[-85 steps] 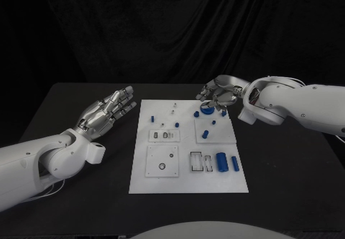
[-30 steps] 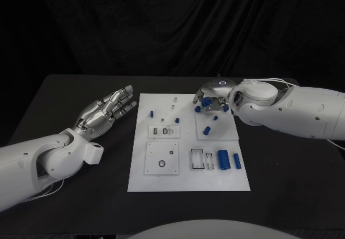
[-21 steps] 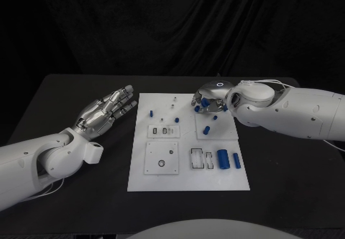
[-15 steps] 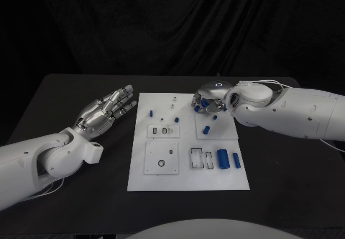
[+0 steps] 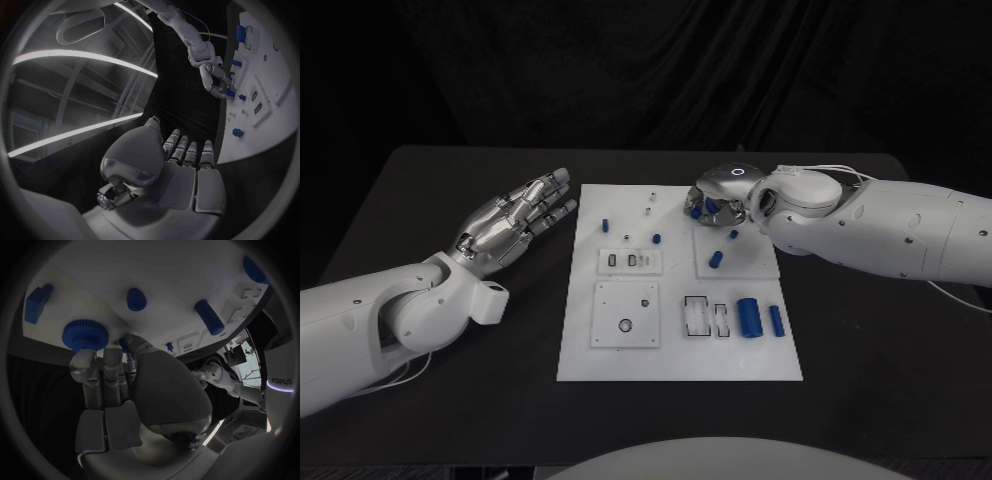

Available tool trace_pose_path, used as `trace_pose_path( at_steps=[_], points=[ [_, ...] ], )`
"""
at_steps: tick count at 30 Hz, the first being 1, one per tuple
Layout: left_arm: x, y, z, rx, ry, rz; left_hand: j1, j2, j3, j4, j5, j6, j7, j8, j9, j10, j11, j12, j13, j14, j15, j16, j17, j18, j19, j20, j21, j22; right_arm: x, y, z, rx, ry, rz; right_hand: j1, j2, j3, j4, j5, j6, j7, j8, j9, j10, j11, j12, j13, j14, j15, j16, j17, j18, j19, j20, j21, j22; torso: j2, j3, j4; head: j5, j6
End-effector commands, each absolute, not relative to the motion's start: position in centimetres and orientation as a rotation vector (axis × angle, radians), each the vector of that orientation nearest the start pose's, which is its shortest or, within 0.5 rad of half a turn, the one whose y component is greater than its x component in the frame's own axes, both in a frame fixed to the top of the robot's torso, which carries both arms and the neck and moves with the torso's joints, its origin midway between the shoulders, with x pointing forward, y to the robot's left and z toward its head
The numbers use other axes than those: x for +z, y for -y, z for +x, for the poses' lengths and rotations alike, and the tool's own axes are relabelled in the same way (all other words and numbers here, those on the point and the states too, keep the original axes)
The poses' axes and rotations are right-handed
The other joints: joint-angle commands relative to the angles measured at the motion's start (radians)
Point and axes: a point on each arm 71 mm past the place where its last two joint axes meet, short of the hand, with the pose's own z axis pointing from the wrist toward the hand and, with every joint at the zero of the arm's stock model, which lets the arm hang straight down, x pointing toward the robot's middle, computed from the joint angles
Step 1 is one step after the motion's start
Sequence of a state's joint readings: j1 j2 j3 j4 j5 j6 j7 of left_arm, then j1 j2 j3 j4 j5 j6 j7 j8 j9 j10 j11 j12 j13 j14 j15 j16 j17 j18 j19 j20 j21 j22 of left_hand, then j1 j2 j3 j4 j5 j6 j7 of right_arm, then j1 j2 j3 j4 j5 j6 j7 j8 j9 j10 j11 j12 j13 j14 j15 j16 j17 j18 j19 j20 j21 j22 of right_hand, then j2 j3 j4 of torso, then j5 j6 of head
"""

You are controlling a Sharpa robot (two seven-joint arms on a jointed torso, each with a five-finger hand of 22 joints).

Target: Assemble the parts on the task board

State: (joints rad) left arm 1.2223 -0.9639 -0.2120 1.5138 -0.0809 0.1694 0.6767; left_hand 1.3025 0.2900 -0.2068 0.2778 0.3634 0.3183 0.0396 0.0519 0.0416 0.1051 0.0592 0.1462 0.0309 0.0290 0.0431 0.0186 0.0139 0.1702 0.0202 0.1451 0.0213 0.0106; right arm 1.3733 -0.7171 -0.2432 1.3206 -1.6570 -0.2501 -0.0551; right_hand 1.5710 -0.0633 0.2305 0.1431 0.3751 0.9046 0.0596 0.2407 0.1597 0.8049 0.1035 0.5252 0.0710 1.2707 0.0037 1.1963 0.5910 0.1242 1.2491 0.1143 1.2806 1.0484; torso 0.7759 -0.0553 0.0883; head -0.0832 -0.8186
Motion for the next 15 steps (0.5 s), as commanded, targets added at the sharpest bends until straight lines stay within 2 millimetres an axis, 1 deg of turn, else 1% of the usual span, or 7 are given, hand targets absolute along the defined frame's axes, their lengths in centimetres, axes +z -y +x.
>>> trace_pose_path(
  at_steps=[1,3,5,7,8,12,15],
  points=[
    [-19.4,-25.4,45.2,-2.059,-1.307,-0.804,0.016,0.0,0.009,-0.001,0.011,0.0,0.005,0.003,0.001,-0.002,0.001,-0.005,-0.001,0.0,0.007,-0.005,-0.001,0.004,0.001,0.008,-0.003,0.0,-18.4,19.5,52.3,0.441,-1.605,-0.543,0.013,0.001,0.02,-0.005,-0.005,0.013,0.004,0.007,0.009,0.015,0.0,-0.009,-0.001,0.004,0.006,0.001,-0.002,-0.009,0.005,0.001,0.005,0.001,0.0,0.0003,-0.0006,0.003,-0.001],
    [-19.5,-25.4,45.2,-2.059,-1.309,-0.805,0.02,-0.001,0.013,-0.003,0.02,0.0,0.005,0.004,0.001,-0.002,0.001,-0.006,-0.001,0.0,0.008,-0.005,-0.001,0.004,0.001,0.009,-0.003,0.0,-18.2,19.5,52.2,0.459,-1.576,-0.544,0.018,0.001,0.037,-0.011,-0.019,0.026,0.013,0.011,0.018,0.041,-0.004,-0.008,0.0,0.002,0.006,-0.002,-0.006,-0.009,0.003,0.002,0.005,0.003,0.0,0.0,-0.0007,0.003,-0.002],
    [-19.5,-25.5,45.2,-2.059,-1.311,-0.806,0.022,-0.001,0.014,-0.004,0.023,0.0,0.005,0.004,0.001,-0.003,0.001,-0.006,-0.001,0.0,0.008,-0.005,-0.001,0.004,0.001,0.009,-0.003,0.0,-17.9,19.4,52.1,0.479,-1.541,-0.544,0.021,0.001,0.054,-0.018,-0.028,0.043,0.023,0.018,0.031,0.083,-0.014,-0.004,0.002,0.012,0.002,0.006,0.014,-0.012,0.013,0.0,0.016,0.023,0.0,-0.0004,-0.002,0.004,-0.002],
    [-19.5,-25.5,45.2,-2.059,-1.312,-0.807,0.024,-0.001,0.016,-0.005,0.028,-0.001,0.005,0.004,0.001,-0.002,0.001,-0.006,-0.001,0.001,0.008,-0.005,-0.001,0.004,0.001,0.01,-0.003,0.0,-17.6,19.3,51.9,0.494,-1.512,-0.542,0.023,0.0,0.06,-0.022,-0.03,0.046,0.025,0.019,0.035,0.096,-0.017,-0.006,0.002,0.015,0.0,0.008,0.018,-0.013,0.016,-0.002,0.019,0.029,0.0,-0.0004,-0.0024,0.005,0.0],
    [-19.5,-25.5,45.2,-2.059,-1.313,-0.807,0.025,-0.001,0.017,-0.005,0.03,0.0,0.005,0.004,0.001,-0.003,0.002,-0.006,-0.001,0.001,0.009,-0.005,-0.001,0.004,0.001,0.01,-0.003,0.0,-17.3,19.2,51.9,0.501,-1.495,-0.542,0.025,-0.001,0.069,-0.027,-0.037,0.052,0.03,0.019,0.043,0.121,-0.023,-0.007,0.003,0.024,-0.004,0.014,0.034,-0.016,0.026,-0.005,0.028,0.046,0.0,-0.0005,-0.0022,0.005,0.0],
    [-19.5,-25.5,45.2,-2.059,-1.316,-0.808,0.026,-0.001,0.018,-0.006,0.032,0.0,0.005,0.004,0.001,-0.002,0.002,-0.005,-0.001,0.001,0.009,-0.005,0.0,0.004,0.001,0.01,-0.003,0.0,-15.7,18.6,52.0,0.517,-1.437,-0.545,0.017,-0.004,0.075,-0.028,-0.068,0.056,0.035,0.019,0.055,0.147,-0.029,-0.016,0.002,0.032,-0.008,0.016,0.043,-0.018,0.032,-0.01,0.034,0.059,0.0,-0.0013,0.0019,0.009,0.003],
    [-19.6,-25.5,45.2,-2.058,-1.318,-0.809,0.028,-0.001,0.019,-0.007,0.034,0.0,0.005,0.004,0.001,-0.002,0.002,-0.005,-0.001,0.001,0.009,-0.005,0.0,0.004,0.001,0.011,-0.003,0.0,-14.3,18.0,52.3,0.517,-1.41,-0.552,0.008,-0.008,0.073,-0.025,-0.09,0.058,0.038,0.018,0.062,0.159,-0.033,-0.024,0.001,0.036,-0.011,0.017,0.049,-0.019,0.037,-0.012,0.038,0.067,0.0,-0.0024,0.0031,0.014,0.003]
  ],
)
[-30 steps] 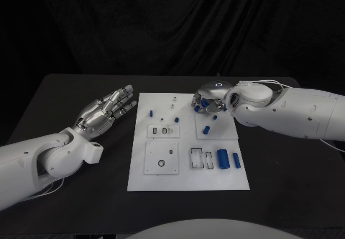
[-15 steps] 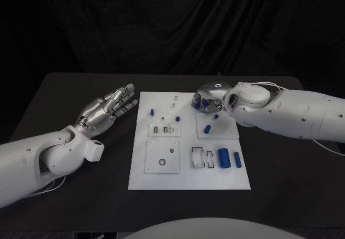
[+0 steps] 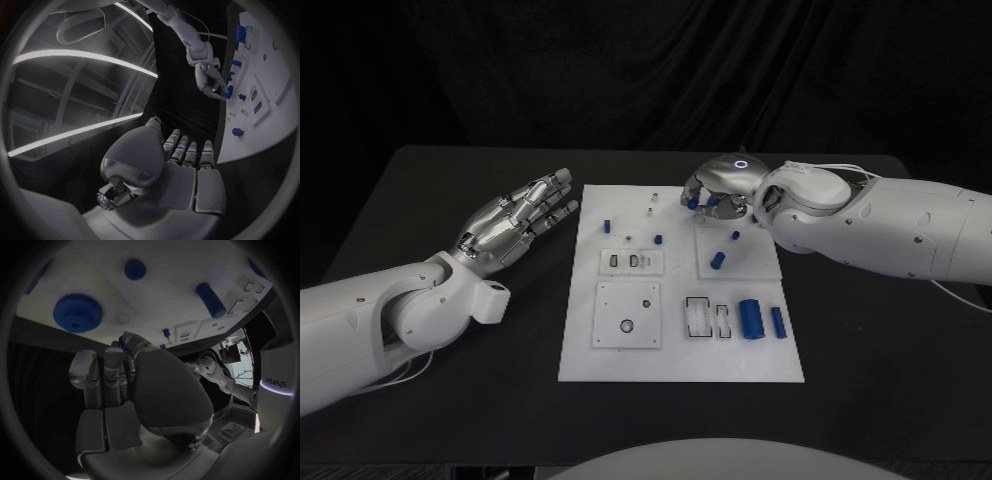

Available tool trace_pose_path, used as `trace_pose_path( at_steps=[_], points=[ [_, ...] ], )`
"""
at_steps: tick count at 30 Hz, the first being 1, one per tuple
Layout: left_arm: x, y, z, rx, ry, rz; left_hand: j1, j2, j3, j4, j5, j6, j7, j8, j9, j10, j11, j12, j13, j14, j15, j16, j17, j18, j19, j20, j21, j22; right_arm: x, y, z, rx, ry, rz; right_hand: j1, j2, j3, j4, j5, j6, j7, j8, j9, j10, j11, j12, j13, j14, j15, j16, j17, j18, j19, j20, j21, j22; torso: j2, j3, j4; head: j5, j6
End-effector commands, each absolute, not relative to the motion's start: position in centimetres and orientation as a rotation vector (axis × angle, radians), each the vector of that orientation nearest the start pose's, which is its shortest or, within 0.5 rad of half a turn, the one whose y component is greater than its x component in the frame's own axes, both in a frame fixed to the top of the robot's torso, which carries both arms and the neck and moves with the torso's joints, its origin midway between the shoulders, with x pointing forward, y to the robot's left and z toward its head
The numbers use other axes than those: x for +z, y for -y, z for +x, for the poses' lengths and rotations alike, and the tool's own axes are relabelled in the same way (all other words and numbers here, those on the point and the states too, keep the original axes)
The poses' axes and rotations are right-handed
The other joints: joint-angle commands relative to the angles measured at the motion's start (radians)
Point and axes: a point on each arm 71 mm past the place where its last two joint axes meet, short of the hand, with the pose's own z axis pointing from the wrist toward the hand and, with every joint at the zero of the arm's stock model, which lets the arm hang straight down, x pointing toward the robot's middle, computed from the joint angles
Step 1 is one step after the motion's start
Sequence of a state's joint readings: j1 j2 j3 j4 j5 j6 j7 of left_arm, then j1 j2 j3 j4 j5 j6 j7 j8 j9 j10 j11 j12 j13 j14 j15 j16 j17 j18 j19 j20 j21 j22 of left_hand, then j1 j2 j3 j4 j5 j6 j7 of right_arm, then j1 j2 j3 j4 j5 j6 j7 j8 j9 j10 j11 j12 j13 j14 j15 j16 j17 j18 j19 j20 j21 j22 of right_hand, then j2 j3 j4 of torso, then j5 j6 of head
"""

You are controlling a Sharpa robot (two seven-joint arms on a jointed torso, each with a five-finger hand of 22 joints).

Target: Assemble the parts on the task board

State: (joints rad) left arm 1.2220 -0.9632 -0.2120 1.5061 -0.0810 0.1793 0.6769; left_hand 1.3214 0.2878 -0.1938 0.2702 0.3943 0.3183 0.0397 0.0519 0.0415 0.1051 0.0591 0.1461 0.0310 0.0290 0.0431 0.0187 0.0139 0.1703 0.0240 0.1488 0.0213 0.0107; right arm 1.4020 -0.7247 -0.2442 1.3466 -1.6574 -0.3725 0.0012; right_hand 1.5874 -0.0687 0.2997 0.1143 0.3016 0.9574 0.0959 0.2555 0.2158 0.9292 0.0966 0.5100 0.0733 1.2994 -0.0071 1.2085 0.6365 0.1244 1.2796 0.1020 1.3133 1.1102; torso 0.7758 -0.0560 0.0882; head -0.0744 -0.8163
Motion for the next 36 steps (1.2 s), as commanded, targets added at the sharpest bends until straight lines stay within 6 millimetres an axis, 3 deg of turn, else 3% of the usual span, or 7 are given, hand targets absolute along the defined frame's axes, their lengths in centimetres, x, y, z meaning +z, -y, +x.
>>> trace_pose_path(
  at_steps=[1,5,10,15,19,23,36],
  points=[
    [-19.6,-25.5,45.3,-2.057,-1.318,-0.809,0.009,0.001,0.006,0.001,0.003,0.0,0.005,0.004,0.001,-0.002,0.002,-0.005,-0.001,0.001,0.009,-0.005,0.0,0.004,-0.003,0.007,-0.003,0.0,-13.9,17.8,52.4,0.516,-1.404,-0.555,-0.012,-0.003,0.003,0.006,-0.024,0.005,0.002,0.003,0.008,0.037,-0.026,-0.012,-0.002,0.009,-0.001,0.005,0.005,-0.02,0.007,-0.001,0.005,0.007,0.0,-0.0018,0.0023,0.007,0.0],
    [-19.6,-25.4,45.3,-2.056,-1.32,-0.809,0.01,0.001,0.007,0.0,0.005,0.001,0.005,0.004,0.001,-0.002,0.002,-0.005,-0.001,0.001,0.009,-0.005,0.0,0.004,-0.003,0.007,-0.003,0.0,-12.8,16.7,52.9,0.511,-1.397,-0.571,-0.023,-0.006,0.0,0.011,-0.047,0.004,-0.001,-0.001,0.015,0.042,-0.028,-0.026,-0.003,0.011,-0.006,0.004,0.008,-0.02,0.01,-0.005,0.006,0.012,-0.001,-0.0034,0.0006,0.012,0.002],
    [-19.7,-25.3,45.5,-2.059,-1.322,-0.808,0.011,0.001,0.007,0.0,0.007,0.001,0.005,0.004,0.001,-0.003,0.002,-0.006,-0.001,0.001,0.009,-0.005,-0.001,0.004,-0.003,0.007,-0.003,-0.001,-12.5,15.4,53.8,0.5,-1.395,-0.581,-0.036,-0.01,-0.004,0.018,-0.054,-0.004,0.001,-0.007,0.019,0.042,-0.028,-0.04,-0.004,0.013,-0.009,0.003,0.011,-0.021,0.012,-0.008,0.006,0.017,0.001,-0.001,0.0026,0.007,0.007],
    [-19.8,-25.2,45.5,-2.06,-1.323,-0.807,0.011,0.001,0.008,-0.001,0.008,0.0,0.005,0.004,0.001,-0.003,0.002,-0.006,-0.001,0.0,0.009,-0.005,-0.001,0.004,-0.003,0.007,-0.003,-0.001,-13.2,14.4,54.6,0.487,-1.406,-0.583,-0.052,-0.015,-0.009,0.026,-0.062,-0.01,0.005,-0.013,0.025,0.041,-0.025,-0.055,-0.005,0.014,-0.006,0.001,0.011,-0.022,0.012,-0.007,0.004,0.017,0.0,-0.0011,0.0032,0.01,0.008],
    [-19.8,-25.2,45.6,-2.057,-1.324,-0.808,0.011,0.001,0.008,-0.001,0.008,0.0,0.005,0.004,0.001,-0.003,0.002,-0.006,-0.001,0.0,0.009,-0.005,-0.001,0.004,-0.003,0.007,-0.003,-0.001,-13.7,13.9,55.0,0.48,-1.419,-0.587,-0.058,-0.018,-0.011,0.029,-0.065,-0.013,0.005,-0.016,0.028,0.036,-0.022,-0.065,-0.006,0.013,-0.005,-0.001,0.01,-0.022,0.012,-0.006,0.003,0.018,0.0,0.0004,0.0007,0.015,0.015],
    [-19.8,-25.3,45.6,-2.053,-1.324,-0.809,0.011,0.001,0.008,-0.001,0.008,0.0,0.005,0.004,0.001,-0.003,0.002,-0.006,-0.001,0.0,0.009,-0.005,-0.001,0.004,-0.003,0.007,-0.003,-0.001,-14.0,13.5,55.2,0.473,-1.435,-0.589,-0.058,-0.02,-0.01,0.028,-0.065,-0.016,0.004,-0.019,0.029,0.032,-0.02,-0.072,-0.006,0.011,-0.003,-0.003,0.008,-0.022,0.01,-0.005,0.001,0.016,-0.001,0.0003,-0.0012,0.016,0.015],
    [-19.9,-25.2,45.7,-2.054,-1.328,-0.809,0.015,0.001,0.011,-0.003,0.013,0.003,0.005,0.005,0.002,-0.002,0.002,-0.005,-0.001,0.001,0.009,-0.005,-0.001,0.004,-0.003,0.007,-0.003,-0.001,-15.5,13.1,55.6,0.45,-1.492,-0.59,-0.057,-0.023,-0.005,0.025,-0.063,-0.023,0.004,-0.029,0.034,0.015,-0.01,-0.099,-0.007,0.0,0.005,-0.013,-0.006,-0.02,0.003,0.002,-0.007,0.011,0.0,0.0003,0.0008,0.014,0.015]
  ],
)
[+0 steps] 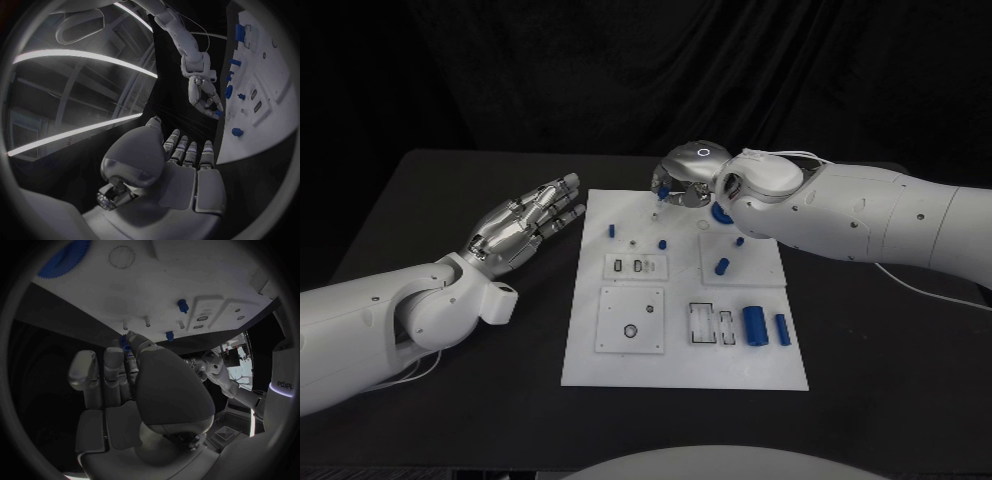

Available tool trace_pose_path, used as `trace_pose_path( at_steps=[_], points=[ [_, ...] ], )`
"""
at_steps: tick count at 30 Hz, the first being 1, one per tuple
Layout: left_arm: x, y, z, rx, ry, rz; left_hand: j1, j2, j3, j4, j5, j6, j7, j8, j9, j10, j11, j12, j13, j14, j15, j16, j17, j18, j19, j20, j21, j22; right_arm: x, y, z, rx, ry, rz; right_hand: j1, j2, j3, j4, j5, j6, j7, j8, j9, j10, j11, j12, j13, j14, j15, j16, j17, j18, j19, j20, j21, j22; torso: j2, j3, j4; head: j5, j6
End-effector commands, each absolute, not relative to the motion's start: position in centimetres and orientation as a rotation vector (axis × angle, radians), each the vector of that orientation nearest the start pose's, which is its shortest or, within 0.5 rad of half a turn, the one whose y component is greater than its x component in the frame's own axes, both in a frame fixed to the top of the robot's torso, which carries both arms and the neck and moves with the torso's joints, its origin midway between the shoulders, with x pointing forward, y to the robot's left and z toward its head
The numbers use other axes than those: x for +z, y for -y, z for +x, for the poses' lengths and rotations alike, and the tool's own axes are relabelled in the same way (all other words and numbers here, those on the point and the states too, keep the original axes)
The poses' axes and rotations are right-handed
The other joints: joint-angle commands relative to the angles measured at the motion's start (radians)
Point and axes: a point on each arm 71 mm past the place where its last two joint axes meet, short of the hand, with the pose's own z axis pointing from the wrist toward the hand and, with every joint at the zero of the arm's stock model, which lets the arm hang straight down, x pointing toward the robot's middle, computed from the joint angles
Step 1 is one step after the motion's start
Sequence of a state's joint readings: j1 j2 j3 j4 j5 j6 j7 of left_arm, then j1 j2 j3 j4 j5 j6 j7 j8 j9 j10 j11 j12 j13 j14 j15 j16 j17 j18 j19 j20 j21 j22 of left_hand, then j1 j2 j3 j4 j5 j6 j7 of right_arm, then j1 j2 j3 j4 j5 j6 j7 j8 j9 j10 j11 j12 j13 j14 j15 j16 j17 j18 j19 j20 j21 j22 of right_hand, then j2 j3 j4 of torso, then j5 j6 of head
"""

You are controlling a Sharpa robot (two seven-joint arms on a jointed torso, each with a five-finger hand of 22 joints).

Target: Assemble the parts on the task board

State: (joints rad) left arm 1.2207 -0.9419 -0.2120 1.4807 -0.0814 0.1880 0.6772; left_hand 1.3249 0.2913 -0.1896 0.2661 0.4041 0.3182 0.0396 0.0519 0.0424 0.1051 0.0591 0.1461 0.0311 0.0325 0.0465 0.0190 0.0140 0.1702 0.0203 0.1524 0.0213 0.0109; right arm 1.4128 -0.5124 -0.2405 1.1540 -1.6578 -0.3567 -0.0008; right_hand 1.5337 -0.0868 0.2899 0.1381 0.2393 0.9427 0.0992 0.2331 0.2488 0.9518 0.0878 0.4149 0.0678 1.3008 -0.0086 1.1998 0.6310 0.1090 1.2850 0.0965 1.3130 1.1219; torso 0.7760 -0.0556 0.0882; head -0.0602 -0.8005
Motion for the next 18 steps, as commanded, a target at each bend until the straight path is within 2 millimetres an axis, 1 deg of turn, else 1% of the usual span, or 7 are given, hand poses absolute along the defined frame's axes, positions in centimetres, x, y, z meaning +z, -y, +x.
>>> trace_pose_path(
  at_steps=[1,3,8,15,18],
  points=[
    [-19.87,-25.16,45.7,-2.054,-1.329,-0.809,0.011,-0.002,0.007,0.001,0.003,0.003,0.005,0.005,0.001,-0.002,0.002,-0.005,-0.001,-0.003,0.006,-0.006,-0.001,0.004,0.0,0.004,-0.003,-0.001,-15.64,13.1,55.62,0.449,-1.495,-0.589,-0.004,-0.005,0.006,0.001,0.0,-0.009,0.001,-0.008,0.002,-0.009,-0.001,-0.007,-0.002,-0.002,0.007,-0.005,-0.001,-0.005,-0.003,0.008,-0.007,0.0,0.001,0.0002,0.0015,0.001,-0.001],
    [-19.87,-25.16,45.7,-2.054,-1.33,-0.809,0.011,-0.002,0.007,0.001,0.003,0.003,0.005,0.005,0.001,-0.002,0.002,-0.005,-0.001,-0.003,0.006,-0.006,-0.001,0.004,0.0,0.004,-0.003,-0.001,-15.83,13.13,55.69,0.445,-1.5,-0.588,-0.005,-0.006,0.006,0.002,0.0,-0.01,0.001,-0.009,0.002,-0.012,0.001,-0.01,-0.001,-0.004,0.009,-0.006,-0.002,-0.005,-0.004,0.009,-0.008,-0.001,0.001,0.0004,0.001,0.002,-0.002],
    [-19.89,-25.14,45.71,-2.054,-1.332,-0.81,0.013,-0.002,0.009,0.0,0.006,0.003,0.006,0.005,0.001,-0.002,0.002,-0.005,-0.001,-0.003,0.005,-0.006,-0.001,0.004,0.0,0.004,-0.003,-0.001,-16.1,13.1,55.8,0.442,-1.508,-0.588,-0.005,-0.006,0.007,0.002,-0.001,-0.011,0.002,-0.011,0.003,-0.015,0.002,-0.014,-0.001,-0.004,0.01,-0.006,-0.001,-0.005,-0.004,0.01,-0.008,0.0,0.0,-0.001,-0.0011,0.002,-0.004],
    [-19.91,-24.97,45.72,-2.058,-1.336,-0.809,0.013,-0.002,0.009,0.0,0.006,0.003,0.006,0.005,0.001,-0.002,0.002,-0.005,-0.001,-0.003,0.005,-0.006,-0.001,0.004,0.0,0.004,-0.003,-0.001,-16.3,12.74,55.96,0.441,-1.514,-0.593,-0.006,-0.005,0.008,0.002,-0.001,-0.014,0.001,-0.014,0.003,-0.018,0.004,-0.019,-0.001,-0.007,0.01,-0.008,-0.005,-0.005,-0.005,0.012,-0.009,0.001,0.0,-0.0008,-0.0014,0.001,-0.006],
    [-19.92,-24.91,45.73,-2.06,-1.338,-0.809,0.014,-0.002,0.01,0.0,0.007,0.003,0.006,0.006,0.001,-0.002,0.002,-0.004,-0.001,-0.003,0.006,-0.006,-0.001,0.004,0.0,0.004,-0.003,-0.001,-16.33,12.6,56.12,0.44,-1.512,-0.594,-0.007,-0.005,0.009,0.003,-0.002,-0.016,0.001,-0.016,0.004,-0.02,0.005,-0.022,-0.001,-0.009,0.01,-0.009,-0.006,-0.005,-0.005,0.012,-0.009,0.002,0.0,-0.0008,-0.0002,-0.002,-0.006]
  ],
)
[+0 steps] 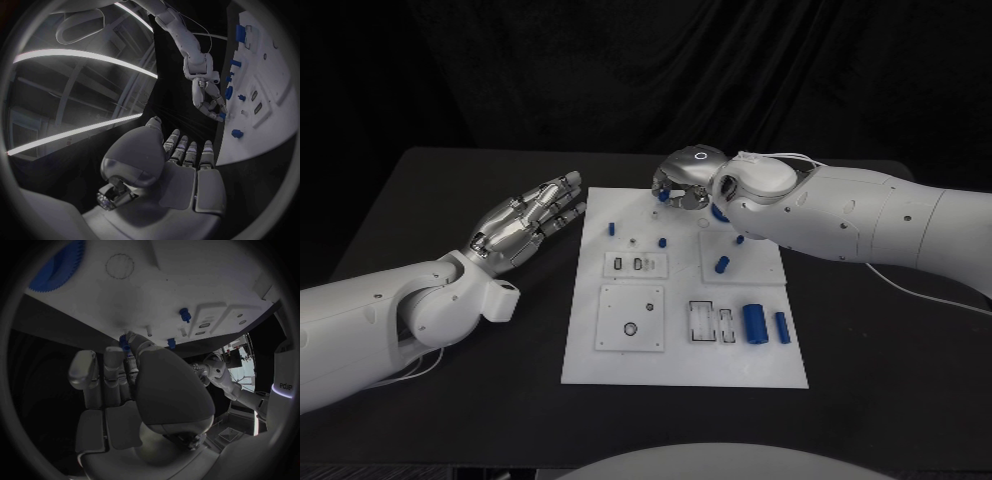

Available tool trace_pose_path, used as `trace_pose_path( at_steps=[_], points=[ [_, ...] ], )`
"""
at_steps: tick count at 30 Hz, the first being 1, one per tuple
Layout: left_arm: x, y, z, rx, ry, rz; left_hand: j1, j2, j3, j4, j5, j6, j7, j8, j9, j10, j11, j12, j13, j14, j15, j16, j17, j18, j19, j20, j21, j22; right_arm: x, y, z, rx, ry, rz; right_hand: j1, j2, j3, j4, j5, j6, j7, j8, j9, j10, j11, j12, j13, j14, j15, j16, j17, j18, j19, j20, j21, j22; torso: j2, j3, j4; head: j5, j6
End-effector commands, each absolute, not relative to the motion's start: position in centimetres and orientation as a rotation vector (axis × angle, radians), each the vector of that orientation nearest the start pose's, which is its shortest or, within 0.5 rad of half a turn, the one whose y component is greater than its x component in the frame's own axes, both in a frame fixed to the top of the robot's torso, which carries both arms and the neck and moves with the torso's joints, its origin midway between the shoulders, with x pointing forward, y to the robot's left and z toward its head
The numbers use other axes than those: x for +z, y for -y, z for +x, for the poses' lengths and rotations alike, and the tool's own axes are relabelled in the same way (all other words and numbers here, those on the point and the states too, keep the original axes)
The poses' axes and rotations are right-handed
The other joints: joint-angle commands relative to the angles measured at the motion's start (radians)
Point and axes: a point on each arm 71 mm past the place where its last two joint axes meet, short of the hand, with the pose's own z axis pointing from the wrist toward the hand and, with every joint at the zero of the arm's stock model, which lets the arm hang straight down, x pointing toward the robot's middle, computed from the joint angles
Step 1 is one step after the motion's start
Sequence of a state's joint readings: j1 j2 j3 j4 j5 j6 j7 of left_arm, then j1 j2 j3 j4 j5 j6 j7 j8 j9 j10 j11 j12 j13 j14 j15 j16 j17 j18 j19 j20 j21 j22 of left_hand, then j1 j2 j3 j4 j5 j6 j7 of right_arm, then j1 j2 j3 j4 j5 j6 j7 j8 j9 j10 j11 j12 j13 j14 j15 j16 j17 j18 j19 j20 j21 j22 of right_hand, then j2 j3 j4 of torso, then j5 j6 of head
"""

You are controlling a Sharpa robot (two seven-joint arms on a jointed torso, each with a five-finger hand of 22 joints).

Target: Assemble the parts on the task board

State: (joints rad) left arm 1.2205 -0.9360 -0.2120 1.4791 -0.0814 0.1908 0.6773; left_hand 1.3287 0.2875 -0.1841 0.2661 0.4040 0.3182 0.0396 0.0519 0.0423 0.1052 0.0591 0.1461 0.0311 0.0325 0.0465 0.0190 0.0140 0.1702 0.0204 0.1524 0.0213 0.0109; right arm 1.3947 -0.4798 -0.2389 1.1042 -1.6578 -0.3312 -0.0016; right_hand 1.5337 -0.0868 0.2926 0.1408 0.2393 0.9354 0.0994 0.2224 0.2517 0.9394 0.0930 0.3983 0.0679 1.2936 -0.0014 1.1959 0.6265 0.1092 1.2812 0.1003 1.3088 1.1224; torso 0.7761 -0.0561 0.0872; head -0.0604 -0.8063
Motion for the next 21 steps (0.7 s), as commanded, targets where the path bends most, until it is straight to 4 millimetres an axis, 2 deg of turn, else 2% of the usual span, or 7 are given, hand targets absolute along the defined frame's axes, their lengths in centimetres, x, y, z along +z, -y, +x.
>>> trace_pose_path(
  at_steps=[1,7,10,13,17,18,21],
  points=[
    [-19.9,-24.9,45.7,-2.06,-1.338,-0.81,0.01,0.002,0.004,0.0,0.007,0.003,0.006,0.006,0.001,-0.002,0.002,-0.004,-0.001,-0.003,0.006,-0.006,-0.001,0.004,0.0,0.004,-0.003,-0.001,-16.3,12.5,56.2,0.44,-1.511,-0.594,-0.007,-0.005,0.006,0.0,-0.002,-0.009,0.001,-0.006,0.001,-0.008,0.0,-0.005,-0.001,-0.002,0.003,-0.005,-0.002,-0.005,-0.001,0.008,-0.005,0.001,-0.001,-0.0003,0.001,-0.002,0.0],
    [-19.9,-24.9,45.7,-2.057,-1.343,-0.812,0.01,0.002,0.004,0.0,0.007,0.003,0.006,0.006,0.001,-0.002,0.002,-0.004,-0.001,-0.003,0.006,-0.006,-0.001,0.004,0.0,0.004,-0.003,-0.001,-16.5,12.1,56.3,0.442,-1.51,-0.596,-0.009,-0.004,0.007,0.001,-0.005,-0.015,0.0,-0.011,0.001,-0.009,0.001,-0.01,0.0,-0.009,0.003,-0.012,-0.015,-0.003,-0.008,0.009,-0.011,-0.006,0.0,0.0003,-0.0004,-0.006,-0.001],
    [-20.0,-24.9,45.7,-2.058,-1.346,-0.812,0.011,0.002,0.005,-0.001,0.008,0.004,0.006,0.006,0.001,-0.001,0.002,-0.004,-0.001,-0.003,0.006,-0.006,-0.001,0.004,0.0,0.004,-0.003,-0.001,-16.8,11.8,56.4,0.444,-1.517,-0.599,-0.011,-0.005,0.01,0.001,-0.007,-0.029,-0.002,-0.023,0.0,-0.013,0.003,-0.018,0.001,-0.019,0.004,-0.023,-0.033,0.0,-0.018,0.01,-0.02,-0.016,0.0,-0.0004,0.0023,-0.01,-0.002],
    [-20.0,-24.9,45.8,-2.059,-1.347,-0.812,0.011,0.002,0.005,-0.001,0.008,0.004,0.006,0.006,0.001,-0.001,0.002,-0.004,-0.001,-0.003,0.006,-0.006,-0.001,0.004,0.0,0.004,-0.003,-0.001,-17.0,11.6,56.4,0.446,-1.521,-0.601,-0.012,-0.007,0.012,0.001,-0.008,-0.041,-0.005,-0.034,-0.001,-0.024,0.007,-0.029,0.001,-0.033,0.005,-0.038,-0.056,0.003,-0.029,0.011,-0.032,-0.029,0.0,0.0,0.0018,-0.01,-0.003],
    [-20.0,-24.9,45.8,-2.059,-1.35,-0.813,0.012,0.002,0.007,-0.001,0.01,0.005,0.007,0.006,0.002,-0.001,0.003,-0.004,-0.001,-0.003,0.006,-0.006,-0.001,0.004,0.0,0.004,-0.003,-0.001,-17.2,11.6,56.4,0.44,-1.535,-0.602,-0.017,-0.016,0.015,-0.002,-0.012,-0.094,-0.016,-0.075,-0.011,-0.087,0.021,-0.07,-0.001,-0.052,0.008,-0.061,-0.086,0.008,-0.047,0.013,-0.054,-0.047,0.0,0.0003,0.0011,-0.007,-0.004],
    [-20.0,-24.9,45.8,-2.059,-1.35,-0.813,0.013,0.002,0.008,-0.002,0.01,0.006,0.007,0.007,0.002,-0.001,0.003,-0.003,-0.001,-0.004,0.006,-0.006,-0.001,0.005,0.0,0.004,-0.003,-0.001,-17.3,11.6,56.4,0.439,-1.538,-0.602,-0.021,-0.019,0.01,-0.004,-0.022,-0.128,-0.024,-0.097,-0.019,-0.121,0.024,-0.087,-0.001,-0.068,0.009,-0.078,-0.11,0.011,-0.062,0.015,-0.07,-0.063,0.0,0.0001,0.0012,-0.006,-0.005],
    [-20.0,-24.9,45.8,-2.057,-1.351,-0.814,0.013,0.002,0.008,-0.002,0.01,0.006,0.007,0.007,0.002,-0.001,0.003,-0.003,-0.001,-0.004,0.006,-0.006,-0.001,0.005,0.0,0.004,-0.003,-0.001,-17.3,11.7,56.4,0.434,-1.542,-0.599,-0.023,-0.02,-0.001,-0.01,-0.035,-0.178,-0.042,-0.128,-0.032,-0.166,0.025,-0.102,0.002,-0.085,0.01,-0.092,-0.13,0.015,-0.077,0.016,-0.087,-0.078,-0.001,-0.0002,-0.0002,-0.005,-0.006]
  ],
)
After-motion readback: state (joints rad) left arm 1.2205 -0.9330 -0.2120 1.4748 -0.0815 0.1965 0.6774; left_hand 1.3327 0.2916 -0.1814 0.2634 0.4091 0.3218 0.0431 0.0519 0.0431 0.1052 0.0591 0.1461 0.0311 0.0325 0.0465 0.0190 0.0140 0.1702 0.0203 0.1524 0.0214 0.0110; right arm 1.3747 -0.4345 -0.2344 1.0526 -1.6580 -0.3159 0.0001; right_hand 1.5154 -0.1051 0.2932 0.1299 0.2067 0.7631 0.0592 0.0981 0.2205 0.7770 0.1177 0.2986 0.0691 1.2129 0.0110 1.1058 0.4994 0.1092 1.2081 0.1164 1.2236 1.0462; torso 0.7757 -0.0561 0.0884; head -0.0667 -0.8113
